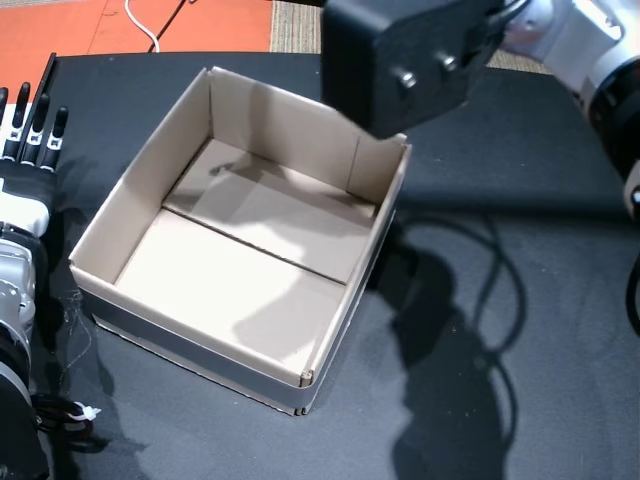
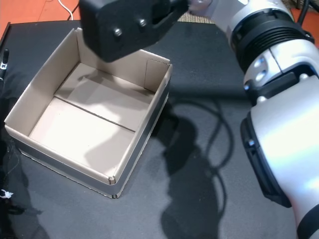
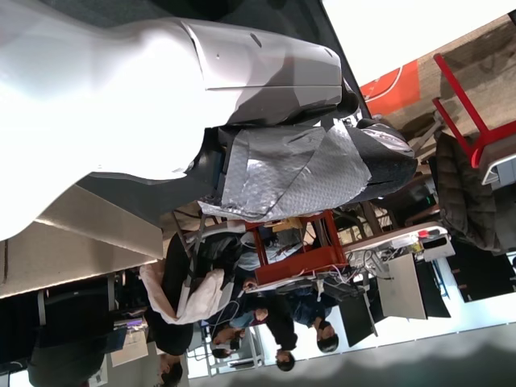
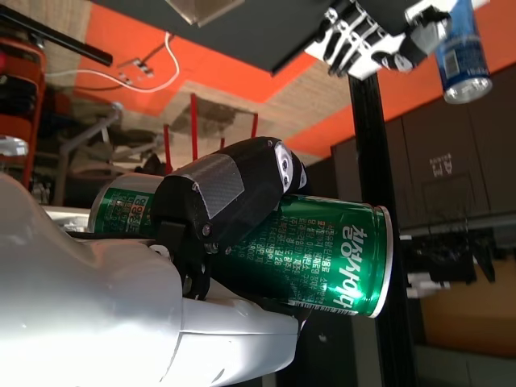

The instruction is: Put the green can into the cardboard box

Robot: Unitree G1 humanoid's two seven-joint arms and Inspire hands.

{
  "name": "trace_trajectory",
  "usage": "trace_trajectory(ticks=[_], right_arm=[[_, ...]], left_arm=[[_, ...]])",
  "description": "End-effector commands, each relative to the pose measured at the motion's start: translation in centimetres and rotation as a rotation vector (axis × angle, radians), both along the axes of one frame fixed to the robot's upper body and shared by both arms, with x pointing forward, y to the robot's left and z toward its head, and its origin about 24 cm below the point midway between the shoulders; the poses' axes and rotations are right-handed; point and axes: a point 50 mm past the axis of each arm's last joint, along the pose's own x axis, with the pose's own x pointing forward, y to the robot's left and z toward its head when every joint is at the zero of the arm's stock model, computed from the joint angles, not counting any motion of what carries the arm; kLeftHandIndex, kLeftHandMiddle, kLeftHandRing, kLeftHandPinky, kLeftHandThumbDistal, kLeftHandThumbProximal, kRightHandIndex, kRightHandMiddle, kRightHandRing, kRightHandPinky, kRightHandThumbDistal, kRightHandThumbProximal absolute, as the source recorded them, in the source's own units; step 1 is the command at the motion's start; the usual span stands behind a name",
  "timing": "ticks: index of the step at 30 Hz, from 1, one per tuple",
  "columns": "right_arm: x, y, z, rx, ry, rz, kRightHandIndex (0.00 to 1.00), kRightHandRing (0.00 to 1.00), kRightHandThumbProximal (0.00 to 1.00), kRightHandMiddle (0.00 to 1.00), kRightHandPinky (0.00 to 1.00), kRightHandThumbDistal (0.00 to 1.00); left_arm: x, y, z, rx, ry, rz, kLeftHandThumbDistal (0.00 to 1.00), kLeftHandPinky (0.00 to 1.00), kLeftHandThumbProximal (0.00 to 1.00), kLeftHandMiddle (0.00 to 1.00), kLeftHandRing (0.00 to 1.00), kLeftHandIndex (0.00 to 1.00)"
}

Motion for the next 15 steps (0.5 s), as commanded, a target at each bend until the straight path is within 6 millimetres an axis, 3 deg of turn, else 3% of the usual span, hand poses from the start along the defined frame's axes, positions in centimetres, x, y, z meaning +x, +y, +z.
trace_trajectory(ticks=[1,3,5,7,9,11,15], right_arm=[[0.2,0.0,-1.3,-0.030,0.032,-0.023,0.42,0.28,0.00,0.24,0.34,0.41],[0.6,-0.1,-2.3,-0.082,0.074,-0.058,0.37,0.34,0.00,0.28,0.38,0.30],[0.9,-0.4,-3.0,-0.114,0.122,-0.086,0.32,0.35,0.00,0.27,0.39,0.27],[1.0,-0.6,-3.6,-0.146,0.166,-0.104,0.22,0.27,0.00,0.20,0.38,0.26],[1.1,-0.8,-4.0,-0.193,0.176,-0.116,0.24,0.29,0.00,0.21,0.38,0.24],[1.1,-0.9,-4.5,-0.231,0.187,-0.122,0.15,0.25,0.00,0.14,0.37,0.24],[1.2,-0.8,-5.3,-0.228,0.252,-0.124,0.14,0.23,0.00,0.14,0.37,0.23]], left_arm=[[0.1,-0.3,0.0,0.004,0.003,-0.008,0.00,0.83,0.87,0.51,0.64,0.39],[0.1,-0.2,0.0,0.006,0.008,-0.006,0.00,0.82,0.85,0.50,0.63,0.39],[0.0,-0.2,0.0,0.005,0.006,-0.008,0.00,0.84,0.86,0.52,0.65,0.41],[0.1,-0.3,-0.1,0.003,0.004,-0.006,0.00,0.84,0.87,0.57,0.67,0.49],[0.1,-0.3,-0.1,0.003,0.001,-0.007,0.00,0.83,0.88,0.59,0.67,0.56],[0.1,-0.5,-0.1,0.002,-0.004,-0.009,0.00,0.86,0.89,0.63,0.70,0.62],[0.1,-0.6,0.0,0.005,-0.003,-0.009,0.00,0.87,0.92,0.61,0.68,0.58]])
